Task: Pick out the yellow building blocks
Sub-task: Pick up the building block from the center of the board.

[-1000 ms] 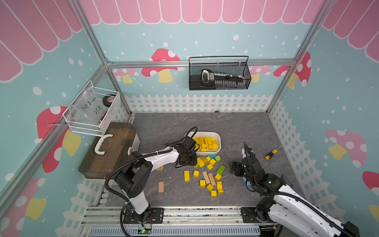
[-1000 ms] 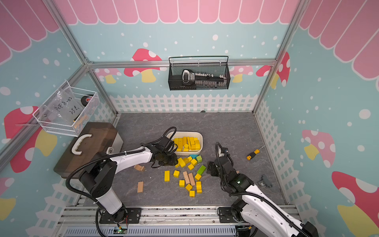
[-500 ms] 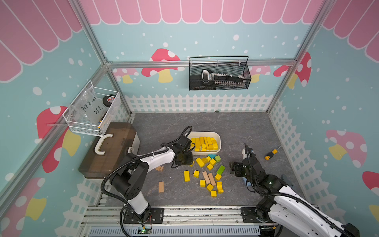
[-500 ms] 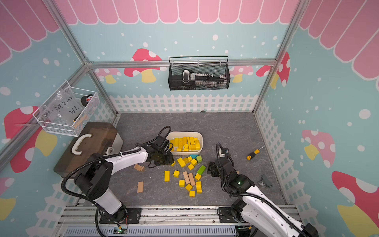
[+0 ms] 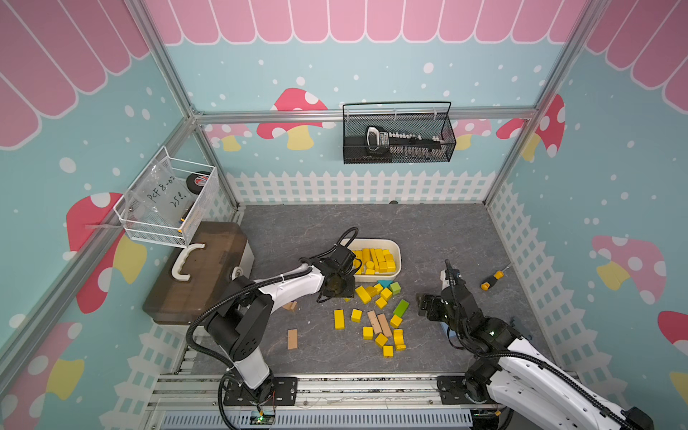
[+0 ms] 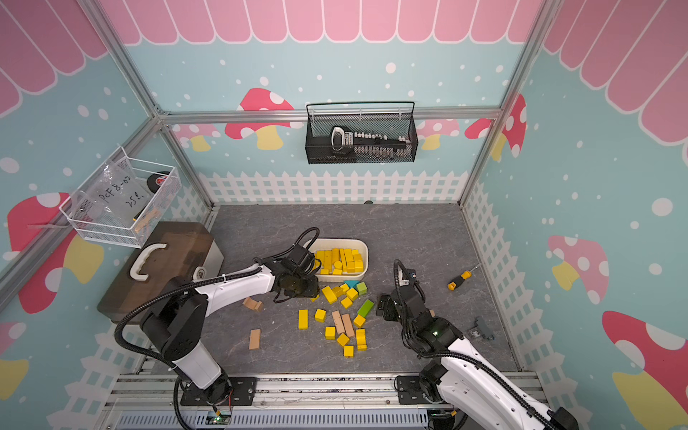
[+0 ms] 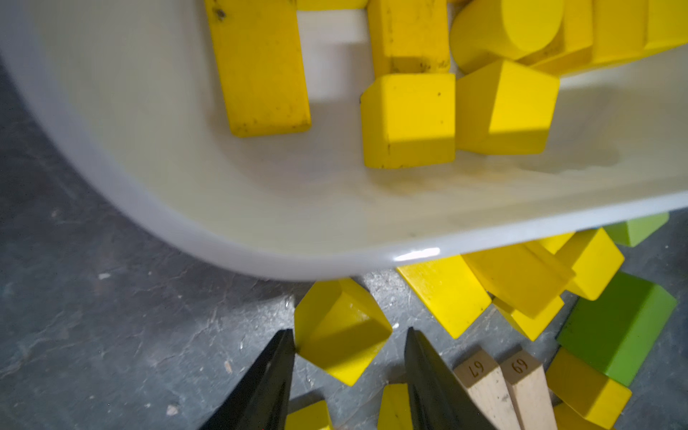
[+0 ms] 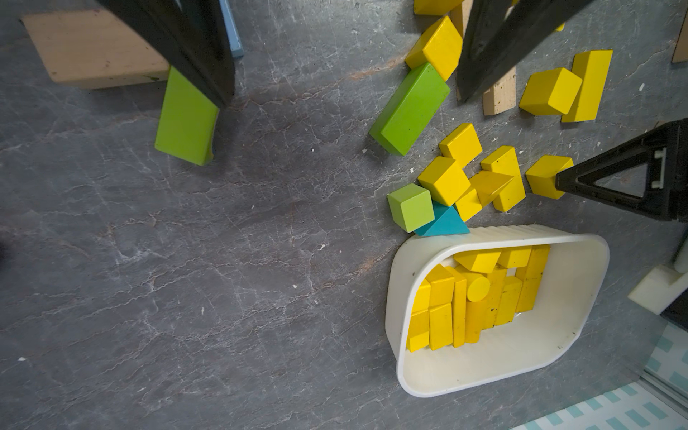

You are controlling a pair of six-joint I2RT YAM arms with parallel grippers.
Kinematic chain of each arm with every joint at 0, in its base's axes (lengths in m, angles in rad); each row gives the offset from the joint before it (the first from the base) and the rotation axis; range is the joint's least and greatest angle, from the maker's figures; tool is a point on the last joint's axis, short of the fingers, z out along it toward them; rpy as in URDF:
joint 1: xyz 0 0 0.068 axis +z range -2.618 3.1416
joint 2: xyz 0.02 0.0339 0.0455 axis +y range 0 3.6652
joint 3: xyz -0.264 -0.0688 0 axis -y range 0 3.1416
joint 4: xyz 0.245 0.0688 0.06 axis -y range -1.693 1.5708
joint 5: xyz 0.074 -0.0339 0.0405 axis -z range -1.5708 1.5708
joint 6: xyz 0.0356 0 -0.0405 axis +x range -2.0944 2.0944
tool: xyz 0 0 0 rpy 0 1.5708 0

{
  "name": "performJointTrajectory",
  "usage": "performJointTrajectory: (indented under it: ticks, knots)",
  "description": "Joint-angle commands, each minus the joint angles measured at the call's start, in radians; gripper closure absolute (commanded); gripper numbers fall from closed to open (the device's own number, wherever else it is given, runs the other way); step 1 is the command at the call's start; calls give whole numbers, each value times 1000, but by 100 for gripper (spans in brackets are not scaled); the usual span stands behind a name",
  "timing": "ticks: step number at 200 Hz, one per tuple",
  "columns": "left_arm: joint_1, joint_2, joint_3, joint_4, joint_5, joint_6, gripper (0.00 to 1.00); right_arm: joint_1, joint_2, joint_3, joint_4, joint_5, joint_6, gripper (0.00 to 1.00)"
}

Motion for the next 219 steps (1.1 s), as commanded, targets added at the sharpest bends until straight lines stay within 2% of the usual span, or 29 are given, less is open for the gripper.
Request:
performJointTrajectory:
  ticks: [1,37,80,113,156,219]
  knots:
    - [-9,28,25,-44,-31,13,48,-8,-11,-13,-5,5,12,7]
    - [-20,59,61,-85,-71,22,48,-11,-13,-12,-5,3,12,7]
    - [-86,132,184,-207,-214,66,48,-11,-16,-13,-6,2,12,7]
    - [-93,143,191,-214,-217,67,55,-13,-19,-16,-6,1,12,7]
    - [-93,143,189,-213,-214,67,56,-15,-19,-16,-5,-3,12,7]
    - [-93,140,190,-212,-209,68,65,-16,-19,-17,-5,-4,11,7]
